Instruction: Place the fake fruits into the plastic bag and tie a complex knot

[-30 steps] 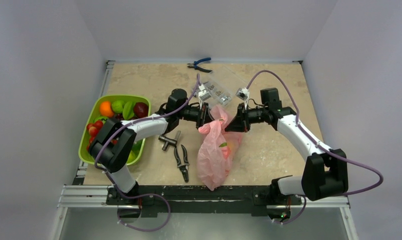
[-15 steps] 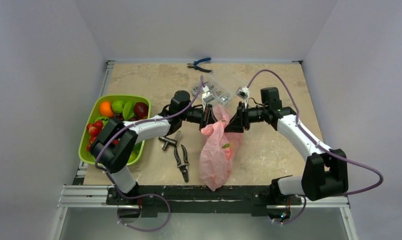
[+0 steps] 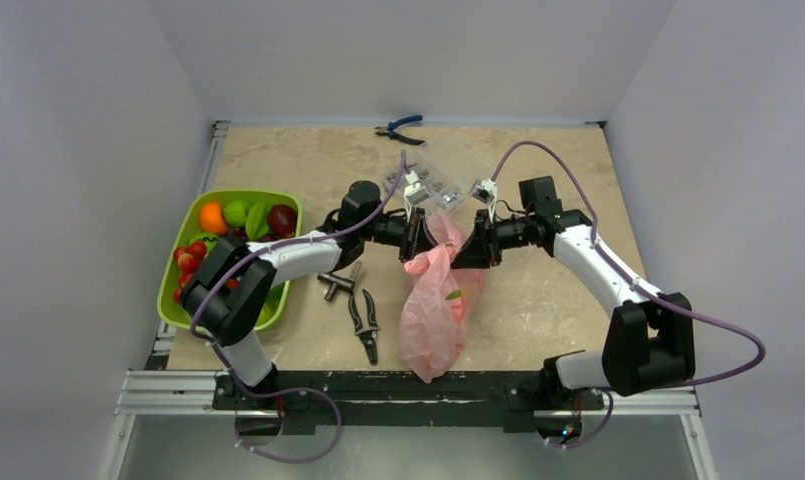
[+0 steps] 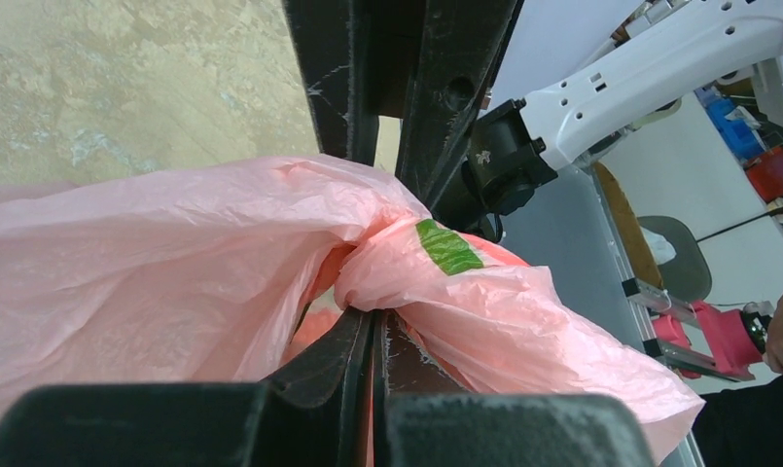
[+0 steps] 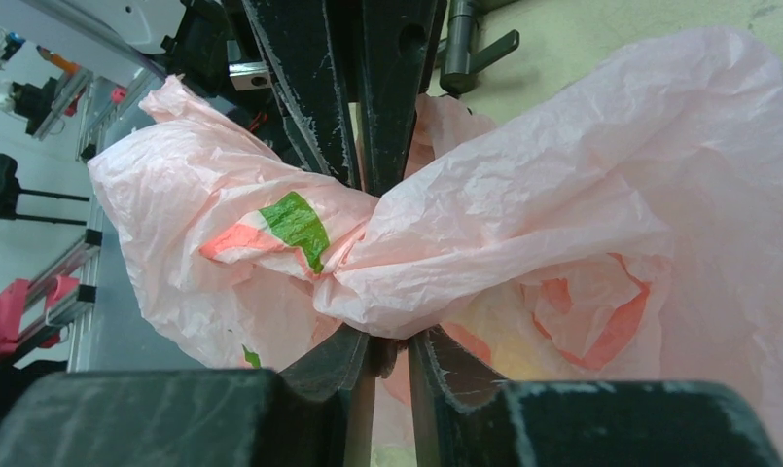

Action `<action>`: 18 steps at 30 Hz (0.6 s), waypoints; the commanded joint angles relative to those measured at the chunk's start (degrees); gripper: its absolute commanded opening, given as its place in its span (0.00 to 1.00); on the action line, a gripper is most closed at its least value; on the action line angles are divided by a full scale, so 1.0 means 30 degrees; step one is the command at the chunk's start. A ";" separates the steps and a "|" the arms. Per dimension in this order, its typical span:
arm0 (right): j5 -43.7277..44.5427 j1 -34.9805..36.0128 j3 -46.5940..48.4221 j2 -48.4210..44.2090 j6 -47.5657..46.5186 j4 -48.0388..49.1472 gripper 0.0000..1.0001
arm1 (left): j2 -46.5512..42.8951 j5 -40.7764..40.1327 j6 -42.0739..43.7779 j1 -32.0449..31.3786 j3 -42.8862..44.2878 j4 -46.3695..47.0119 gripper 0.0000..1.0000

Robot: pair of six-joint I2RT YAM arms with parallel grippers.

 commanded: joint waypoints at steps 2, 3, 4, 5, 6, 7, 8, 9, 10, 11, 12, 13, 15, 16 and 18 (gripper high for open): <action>-0.0797 0.0131 0.0875 -0.0020 -0.1137 -0.0627 0.01 | 0.0019 0.0189 0.0010 0.0069 0.0753 0.1059 0.00; -0.0794 0.0124 0.0952 0.0006 -0.1412 -0.0884 0.00 | -0.0088 0.0178 0.0125 0.0138 0.0734 0.0864 0.00; -0.0779 0.0141 0.1016 0.0009 -0.1637 -0.1167 0.00 | -0.0270 0.0140 0.0282 0.0213 0.0691 0.0557 0.07; -0.0689 0.0129 0.1105 0.0035 -0.1804 -0.1372 0.00 | -0.0549 0.0070 0.0510 0.0372 0.0590 0.0094 0.17; -0.0568 0.0116 0.1182 0.0038 -0.1997 -0.1585 0.00 | -0.0862 -0.0009 0.0784 0.0601 0.0453 -0.0473 0.26; -0.0403 0.0114 0.1250 0.0017 -0.2127 -0.1692 0.00 | -0.1318 -0.0103 0.1166 0.0915 0.0238 -0.1155 0.35; -0.0214 0.0096 0.1262 -0.0026 -0.2176 -0.1724 0.00 | -0.1782 -0.0155 0.2058 0.1306 0.0091 -0.2339 0.43; -0.0033 0.0108 0.1264 -0.0123 -0.2186 -0.1684 0.00 | -0.2400 -0.0238 0.3010 0.1728 -0.0012 -0.3890 0.50; 0.0081 0.0110 0.1229 -0.0183 -0.2198 -0.1624 0.00 | -0.3086 -0.0490 0.4393 0.2297 0.0023 -0.5794 0.56; 0.0195 0.0110 0.1209 -0.0234 -0.2156 -0.1565 0.00 | -0.3797 -0.0668 0.5898 0.2929 0.0130 -0.7914 0.61; 0.0264 0.0114 0.1206 -0.0292 -0.2176 -0.1554 0.00 | -0.4538 -0.0844 0.7548 0.3605 0.0348 -0.9981 0.67; 0.0342 0.0110 0.1213 -0.0306 -0.2237 -0.1575 0.00 | -0.5173 -0.1047 0.9457 0.4304 0.0624 -1.2859 0.70; 0.0499 0.0098 0.1166 -0.0369 -0.2269 -0.1539 0.00 | -0.6566 -0.1580 1.4627 0.5180 0.1266 -1.7986 0.75; 0.0648 0.0108 0.1149 -0.0386 -0.2253 -0.1503 0.00 | -0.7272 -0.2324 1.7201 0.5222 0.1453 -2.0044 0.76; 0.0826 0.0092 0.1093 -0.0400 -0.2104 -0.1296 0.00 | -0.9118 -0.3373 1.9522 0.5155 0.1189 -2.1320 0.96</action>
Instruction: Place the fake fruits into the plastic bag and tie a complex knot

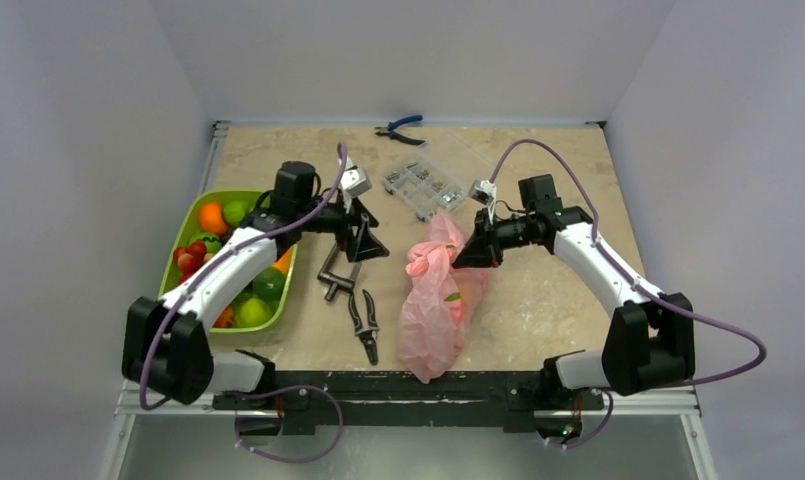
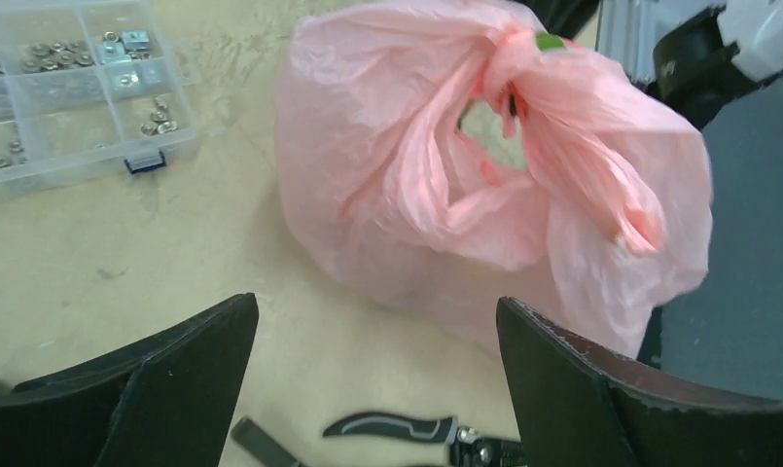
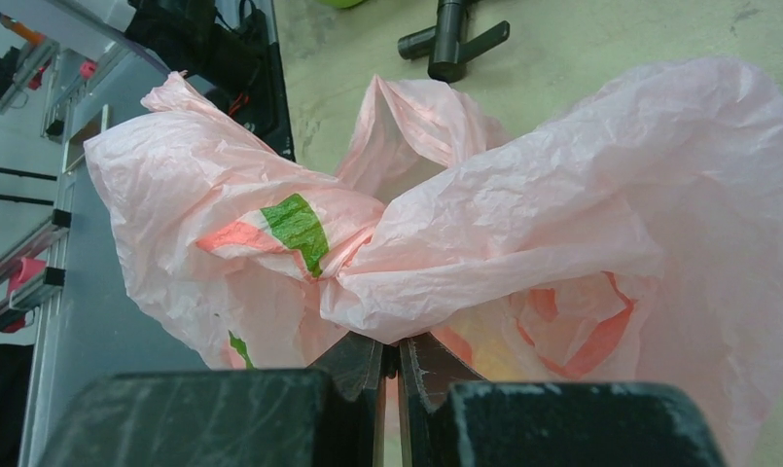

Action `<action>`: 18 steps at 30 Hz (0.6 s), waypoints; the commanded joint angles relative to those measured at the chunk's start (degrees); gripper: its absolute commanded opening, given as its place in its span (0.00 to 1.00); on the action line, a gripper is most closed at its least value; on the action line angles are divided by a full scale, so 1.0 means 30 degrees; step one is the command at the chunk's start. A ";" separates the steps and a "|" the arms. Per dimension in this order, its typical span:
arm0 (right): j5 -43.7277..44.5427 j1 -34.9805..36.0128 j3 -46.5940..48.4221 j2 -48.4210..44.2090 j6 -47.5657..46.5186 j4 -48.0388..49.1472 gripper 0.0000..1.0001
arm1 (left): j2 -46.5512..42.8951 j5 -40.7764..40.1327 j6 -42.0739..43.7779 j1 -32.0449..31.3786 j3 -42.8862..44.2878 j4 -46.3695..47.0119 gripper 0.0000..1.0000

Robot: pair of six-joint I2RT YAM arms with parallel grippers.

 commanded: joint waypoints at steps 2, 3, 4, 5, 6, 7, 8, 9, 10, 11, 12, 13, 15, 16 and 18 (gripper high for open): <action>0.0573 0.0140 0.0535 -0.0480 -0.0029 0.0368 0.00 | -0.4095 -0.2595 0.8729 -0.0520 0.0520 -0.7783 1.00; 0.0622 0.0128 0.0522 -0.0492 0.0071 0.0511 0.00 | -0.4311 -0.3265 0.8804 -0.1150 0.0707 -0.8125 1.00; 0.0643 0.0134 0.0520 -0.0482 0.0127 0.0548 0.00 | -0.4478 -0.4191 0.8813 -0.1932 0.0957 -0.8296 1.00; 0.0679 0.0157 0.0546 -0.0481 0.0192 0.0575 0.00 | -0.4623 -0.5204 0.8690 -0.2828 0.1124 -0.8189 1.00; 0.0767 0.0178 0.0563 -0.0481 0.0252 0.0626 0.00 | -0.4718 -0.6184 0.8418 -0.3654 0.1185 -0.7795 1.00; 0.0877 0.0247 0.0639 -0.0481 0.0274 0.0636 0.00 | -0.4704 -0.6962 0.8194 -0.4398 0.1270 -0.7375 1.00; 0.0939 0.0285 0.0663 -0.0481 0.0310 0.0637 0.00 | -0.4607 -0.7685 0.7950 -0.5055 0.1352 -0.6986 1.00; 0.0972 0.0337 0.0666 -0.0506 0.0384 0.0670 0.00 | -0.4430 -0.8490 0.7718 -0.5683 0.1623 -0.6615 1.00; 0.0994 0.0369 0.0644 -0.0557 0.0456 0.0729 0.00 | -0.4145 -0.9187 0.7575 -0.6241 0.1965 -0.6437 1.00; 0.1049 0.0377 0.0598 -0.0608 0.0541 0.0773 0.00 | -0.3819 -0.9831 0.7510 -0.6754 0.2308 -0.6422 1.00; 0.1099 0.0429 0.0537 -0.0672 0.0585 0.0845 0.00 | -0.3475 -1.0376 0.7403 -0.7199 0.2670 -0.6384 0.97; 0.1139 0.0483 0.0482 -0.0732 0.0678 0.0868 0.00 | -0.3197 -1.0741 0.7291 -0.7548 0.2979 -0.6342 0.93; 0.1157 0.0522 0.0385 -0.0827 0.0708 0.0911 0.00 | -0.2799 -1.1264 0.7022 -0.8040 0.3350 -0.6085 0.86; 0.1157 0.0561 0.0353 -0.0854 0.0730 0.0928 0.00 | -0.2637 -1.1640 0.6965 -0.8290 0.3448 -0.5839 0.82; 0.1214 0.0608 0.0348 -0.0890 0.0761 0.0930 0.00 | -0.2364 -1.2078 0.7021 -0.8765 0.3622 -0.5595 0.74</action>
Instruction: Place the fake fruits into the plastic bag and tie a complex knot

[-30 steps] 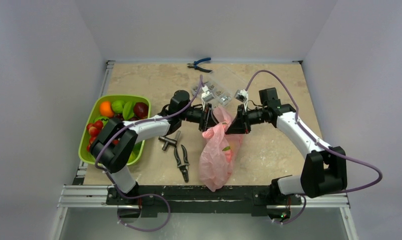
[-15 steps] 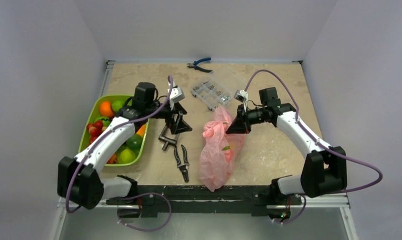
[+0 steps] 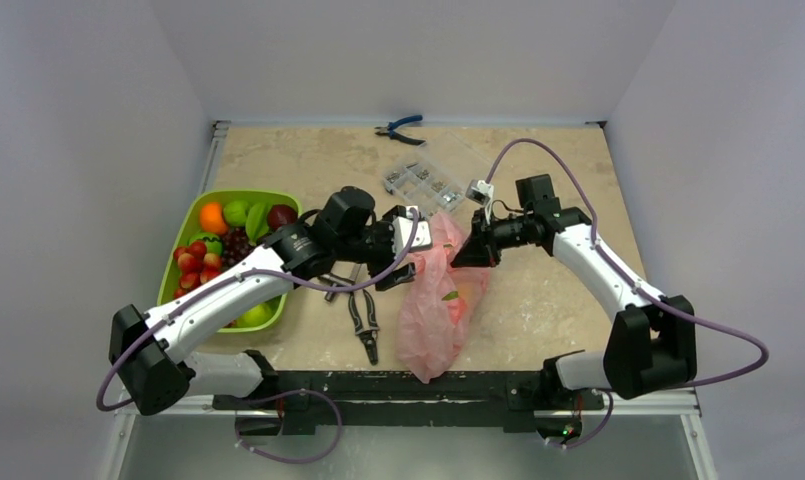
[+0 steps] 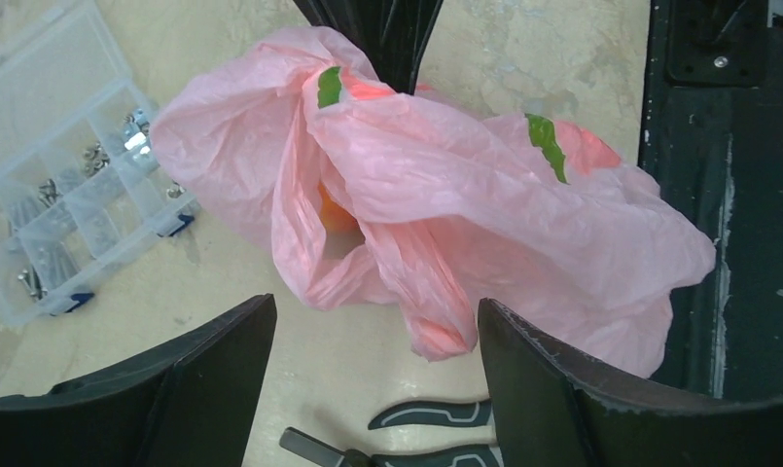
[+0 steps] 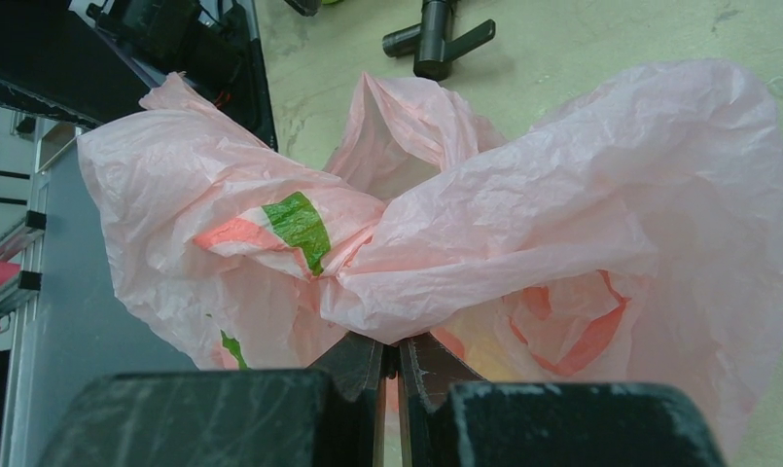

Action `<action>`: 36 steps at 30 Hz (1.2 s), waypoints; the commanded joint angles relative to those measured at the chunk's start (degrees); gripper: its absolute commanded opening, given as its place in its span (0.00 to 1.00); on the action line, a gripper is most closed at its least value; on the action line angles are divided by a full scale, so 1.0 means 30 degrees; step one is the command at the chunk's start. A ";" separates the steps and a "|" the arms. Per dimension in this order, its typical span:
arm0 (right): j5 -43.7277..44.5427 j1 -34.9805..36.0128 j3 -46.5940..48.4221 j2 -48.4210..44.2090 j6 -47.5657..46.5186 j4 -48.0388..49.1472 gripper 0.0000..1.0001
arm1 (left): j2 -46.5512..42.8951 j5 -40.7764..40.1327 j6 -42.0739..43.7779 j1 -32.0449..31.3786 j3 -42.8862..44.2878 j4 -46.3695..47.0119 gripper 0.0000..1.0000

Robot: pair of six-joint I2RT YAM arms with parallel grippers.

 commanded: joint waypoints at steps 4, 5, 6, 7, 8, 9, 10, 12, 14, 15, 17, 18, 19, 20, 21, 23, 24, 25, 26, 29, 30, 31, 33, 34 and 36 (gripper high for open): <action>0.0103 0.0197 0.0366 -0.0674 0.0275 0.0484 0.00 | 0.0721 -0.2585 -0.0060 -0.1329 0.1239 0.1132 0.67; 0.0082 0.0216 0.0373 -0.0651 0.0254 0.0454 0.00 | 0.0801 -0.2769 -0.0126 -0.1409 0.1215 0.1256 0.67; 0.0083 0.0241 0.0399 -0.0644 0.0279 0.0475 0.00 | 0.0946 -0.2891 -0.0204 -0.1451 0.1230 0.1352 0.67; 0.0064 0.0247 0.0457 -0.0618 0.0278 0.0478 0.00 | 0.1082 -0.3122 -0.0254 -0.1486 0.1284 0.1427 0.67; 0.0051 0.0245 0.0476 -0.0614 0.0271 0.0479 0.00 | 0.1260 -0.3338 -0.0312 -0.1490 0.1320 0.1502 0.67; 0.0028 0.0241 0.0511 -0.0592 0.0259 0.0479 0.00 | 0.1392 -0.3534 -0.0385 -0.1491 0.1350 0.1552 0.62; 0.0076 0.0247 0.0555 -0.0585 0.0177 0.0420 0.00 | 0.1511 -0.3672 -0.0373 -0.1491 0.1408 0.1419 0.50; 0.0213 0.0248 0.0807 -0.0563 -0.0412 -0.0315 0.00 | 0.1439 -0.4286 -0.0519 -0.1336 0.1419 0.0962 0.29; 0.0521 0.0179 0.0978 -0.0638 -0.1023 -0.0959 0.00 | 0.1005 -0.4291 -0.0859 -0.0839 0.1047 0.0611 0.15; 0.0819 0.0086 0.1119 -0.0642 -0.1642 -0.1569 0.00 | 0.0705 -0.4305 -0.0984 -0.0571 0.0814 0.0488 0.09; 0.1392 -0.0195 0.1336 -0.0669 -0.2496 -0.2392 0.00 | 0.0201 -0.4510 -0.1120 -0.0104 0.0504 0.0280 0.00; 0.1733 -0.0327 0.1450 -0.0694 -0.2859 -0.2729 0.00 | 0.0044 -0.4574 -0.1335 0.0209 0.0394 0.0132 0.00; 0.2040 -0.0472 0.1651 -0.0763 -0.3146 -0.3017 0.00 | -0.0089 -0.4585 -0.1644 0.0597 0.0352 0.0069 0.00; 0.2360 -0.0596 0.1740 -0.0885 -0.3329 -0.3196 0.00 | -0.0121 -0.4528 -0.1965 0.1095 0.0332 -0.0015 0.00; 0.2759 -0.0707 0.1845 -0.1051 -0.3410 -0.3284 0.00 | -0.0084 -0.4441 -0.2199 0.1608 0.0377 -0.0173 0.00; 0.3883 -0.0839 0.1881 -0.1532 -0.3563 -0.3326 0.00 | 0.0006 -0.4508 -0.2390 0.2406 0.0534 -0.0388 0.00; 0.4363 -0.0924 0.1822 -0.1787 -0.3579 -0.3308 0.00 | 0.0034 -0.4764 -0.2545 0.2709 0.0611 -0.0377 0.00; 0.4785 -0.1015 0.1789 -0.2035 -0.3573 -0.3316 0.00 | 0.0060 -0.4862 -0.2817 0.3168 0.0734 -0.0337 0.00; 0.5201 -0.1167 0.1774 -0.2238 -0.3598 -0.3314 0.00 | 0.0048 -0.4896 -0.3305 0.3574 0.0848 -0.0279 0.00; 0.6180 -0.1759 0.1985 -0.2618 -0.4306 -0.3756 0.00 | 0.0331 -0.3674 -0.4483 0.5025 0.1350 -0.0568 0.00; 0.6430 -0.2017 0.2095 -0.2659 -0.4682 -0.4020 0.00 | 0.0492 -0.3480 -0.4700 0.5373 0.1551 -0.0795 0.00; 0.6604 -0.2342 0.2152 -0.2642 -0.5099 -0.4295 0.00 | 0.0695 -0.3350 -0.4899 0.5713 0.1694 -0.1010 0.00; 0.6873 -0.2941 0.2044 -0.2528 -0.5959 -0.4864 0.00 | 0.1104 -0.3190 -0.5212 0.6429 0.1882 -0.1469 0.00; 0.7033 -0.3267 0.1842 -0.2469 -0.6394 -0.5056 0.00 | 0.1340 -0.3171 -0.5253 0.6743 0.1929 -0.1717 0.00; 0.7565 -0.3853 0.1080 -0.2431 -0.7432 -0.5133 0.00 | 0.1692 -0.3702 -0.5166 0.7109 0.1651 -0.1853 0.00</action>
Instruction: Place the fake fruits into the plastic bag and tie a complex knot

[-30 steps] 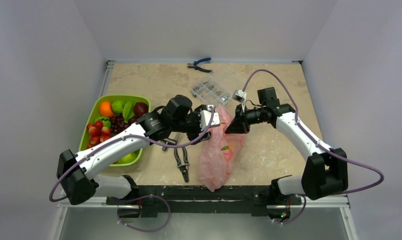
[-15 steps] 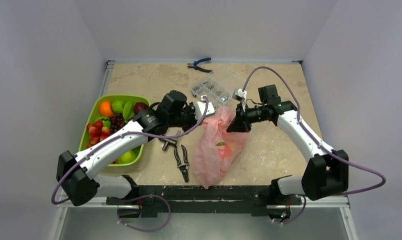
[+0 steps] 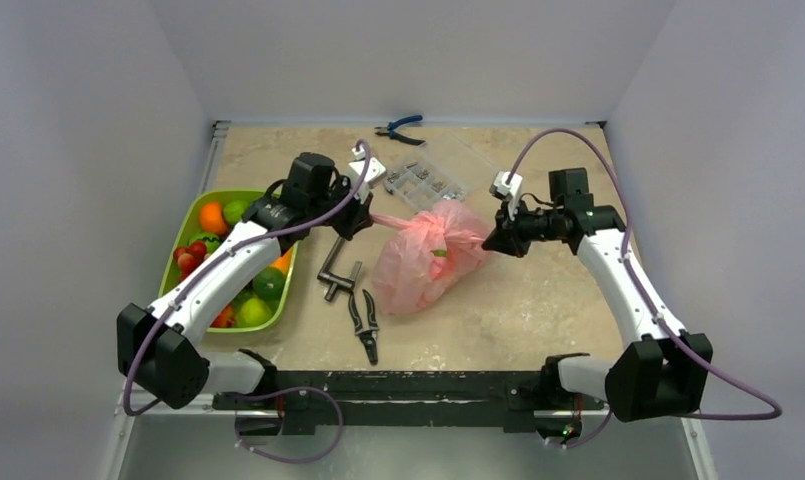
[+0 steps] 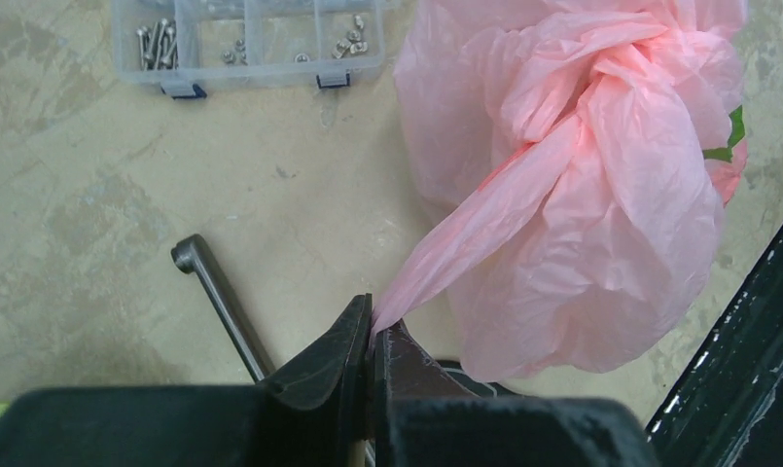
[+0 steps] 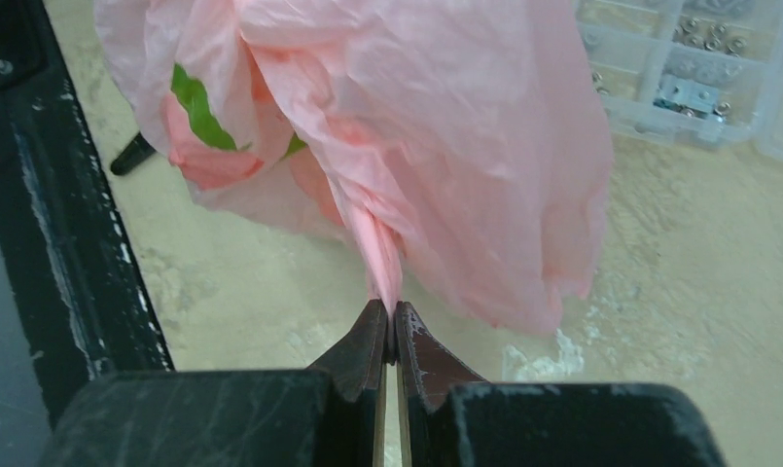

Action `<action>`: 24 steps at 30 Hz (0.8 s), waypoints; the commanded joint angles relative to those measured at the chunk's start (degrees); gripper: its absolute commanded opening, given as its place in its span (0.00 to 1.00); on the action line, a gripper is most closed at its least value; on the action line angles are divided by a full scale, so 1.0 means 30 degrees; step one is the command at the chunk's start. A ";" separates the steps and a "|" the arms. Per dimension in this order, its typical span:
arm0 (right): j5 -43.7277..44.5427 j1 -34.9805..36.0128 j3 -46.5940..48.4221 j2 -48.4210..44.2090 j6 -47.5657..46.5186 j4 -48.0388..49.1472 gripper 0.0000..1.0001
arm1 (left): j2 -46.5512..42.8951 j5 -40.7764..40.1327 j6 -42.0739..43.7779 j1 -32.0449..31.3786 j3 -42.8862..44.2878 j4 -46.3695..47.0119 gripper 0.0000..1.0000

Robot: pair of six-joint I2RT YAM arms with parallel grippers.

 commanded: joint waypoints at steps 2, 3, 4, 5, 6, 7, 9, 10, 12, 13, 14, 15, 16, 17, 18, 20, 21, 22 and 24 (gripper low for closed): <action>0.3326 -0.2126 -0.1512 -0.0053 -0.3163 -0.1304 0.00 | 0.0687 -0.1844 -0.0464 0.1804 -0.0294 -0.0828 0.00; 0.3642 -0.2239 -0.2165 0.0027 -0.3570 -0.1088 0.00 | 0.0740 -0.1913 -0.0435 0.1946 -0.0677 -0.0473 0.00; 0.3963 -0.2850 -0.2467 0.0154 -0.3822 -0.0757 0.00 | 0.0823 -0.1903 -0.0373 0.2059 -0.1058 -0.0223 0.00; 0.4245 -0.3168 -0.3063 0.0331 -0.4190 -0.0474 0.00 | 0.1011 -0.1935 -0.0229 0.2082 -0.1296 -0.0107 0.00; 0.4394 -0.3427 -0.3414 0.0522 -0.4617 -0.0234 0.00 | 0.1131 -0.1950 -0.0204 0.2084 -0.1494 -0.0028 0.00; 0.4416 -0.3657 -0.3616 0.0740 -0.5066 -0.0123 0.00 | 0.1323 -0.1732 -0.0194 0.2084 -0.1614 -0.0011 0.00; 0.4124 -0.3735 -0.3584 0.1023 -0.5405 -0.0098 0.00 | 0.1535 -0.0830 -0.0135 0.2042 -0.1846 0.0156 0.00; 0.3917 -0.3732 -0.3380 0.1049 -0.5509 -0.0318 0.00 | 0.1556 -0.0255 -0.0211 0.1998 -0.1955 0.0310 0.00; 0.3057 -0.3629 -0.2966 0.0919 -0.5530 -0.0878 0.00 | 0.1619 0.0088 -0.0160 0.1610 -0.2014 0.0464 0.00; 0.2517 -0.3481 -0.2769 0.0907 -0.5506 -0.1145 0.00 | 0.1669 0.0270 -0.0071 0.1409 -0.1990 0.0520 0.00; 0.2120 -0.3221 -0.2513 0.0982 -0.5639 -0.1566 0.00 | 0.1672 0.0670 -0.0020 0.1271 -0.1965 0.0560 0.00; 0.1762 -0.2906 -0.2199 0.1116 -0.6091 -0.2179 0.00 | 0.1647 0.1046 -0.0002 0.1191 -0.1959 0.0646 0.00; 0.1483 -0.2662 -0.1918 0.1326 -0.6378 -0.2823 0.00 | 0.1611 0.1400 -0.0018 0.1090 -0.1917 0.0708 0.00; 0.1309 -0.2518 -0.1682 0.1492 -0.6637 -0.3321 0.05 | 0.1584 0.1741 0.0027 0.1015 -0.1887 0.0719 0.00; 0.1149 -0.2467 -0.1524 0.1656 -0.6871 -0.3735 0.20 | 0.1573 0.2077 0.0147 0.0917 -0.1835 0.0666 0.00; 0.0981 -0.2475 -0.1317 0.1737 -0.6893 -0.4052 0.39 | 0.1598 0.2508 0.0561 0.0818 -0.1550 0.0343 0.03; 0.0765 -0.2473 -0.1229 0.1705 -0.6969 -0.4233 0.49 | 0.1608 0.2660 0.0656 0.0801 -0.1434 0.0201 0.08; 0.0707 -0.2465 -0.1156 0.1609 -0.6946 -0.4333 0.60 | 0.1602 0.2723 0.0771 0.0810 -0.1317 0.0099 0.12; 0.0949 -0.1731 -0.1246 0.1256 -0.6062 -0.3430 0.74 | 0.1545 0.2889 0.1059 0.0770 -0.1110 -0.0161 0.19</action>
